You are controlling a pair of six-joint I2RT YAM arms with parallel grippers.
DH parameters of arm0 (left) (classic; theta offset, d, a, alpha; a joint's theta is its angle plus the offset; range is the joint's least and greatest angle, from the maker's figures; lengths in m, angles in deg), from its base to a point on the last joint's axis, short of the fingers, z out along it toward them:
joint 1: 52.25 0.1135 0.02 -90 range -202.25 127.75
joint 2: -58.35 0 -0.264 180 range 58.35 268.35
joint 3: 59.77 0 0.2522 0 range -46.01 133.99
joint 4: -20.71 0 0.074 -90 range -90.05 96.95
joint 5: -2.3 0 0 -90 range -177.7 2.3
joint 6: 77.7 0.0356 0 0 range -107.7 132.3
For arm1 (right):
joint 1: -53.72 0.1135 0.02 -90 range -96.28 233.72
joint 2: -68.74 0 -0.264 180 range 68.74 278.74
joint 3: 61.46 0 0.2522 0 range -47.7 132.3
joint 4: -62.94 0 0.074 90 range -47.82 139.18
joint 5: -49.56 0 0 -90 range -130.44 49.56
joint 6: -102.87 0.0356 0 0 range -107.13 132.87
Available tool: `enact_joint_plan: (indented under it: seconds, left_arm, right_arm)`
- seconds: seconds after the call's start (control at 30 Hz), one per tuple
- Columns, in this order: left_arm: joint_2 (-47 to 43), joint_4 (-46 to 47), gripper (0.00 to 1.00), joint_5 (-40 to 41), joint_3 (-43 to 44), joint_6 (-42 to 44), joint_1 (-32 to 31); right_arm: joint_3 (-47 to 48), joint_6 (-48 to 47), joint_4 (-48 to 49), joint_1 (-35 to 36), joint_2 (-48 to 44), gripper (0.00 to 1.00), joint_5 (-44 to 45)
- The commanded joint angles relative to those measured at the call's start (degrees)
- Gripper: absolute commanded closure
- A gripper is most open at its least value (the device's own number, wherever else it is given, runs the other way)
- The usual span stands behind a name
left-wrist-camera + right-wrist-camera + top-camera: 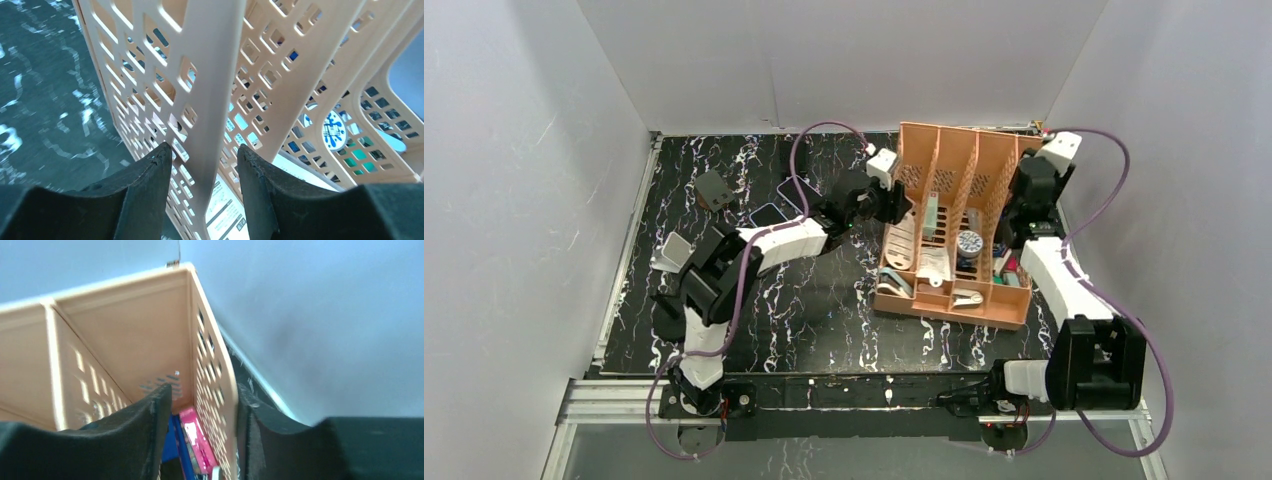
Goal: Place the phone on the phone stand
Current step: Move the distractor to the corner of the board.
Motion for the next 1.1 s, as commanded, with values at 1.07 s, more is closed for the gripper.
enact_joint_plan:
  seconds: [1.07]
  left_arm:
    - [31.4,-1.3,0.41,-8.2,38.9,1.9,2.1]
  right_arm:
    - [-7.1,1.9,11.6,11.0,-23.0,0.02,-24.6]
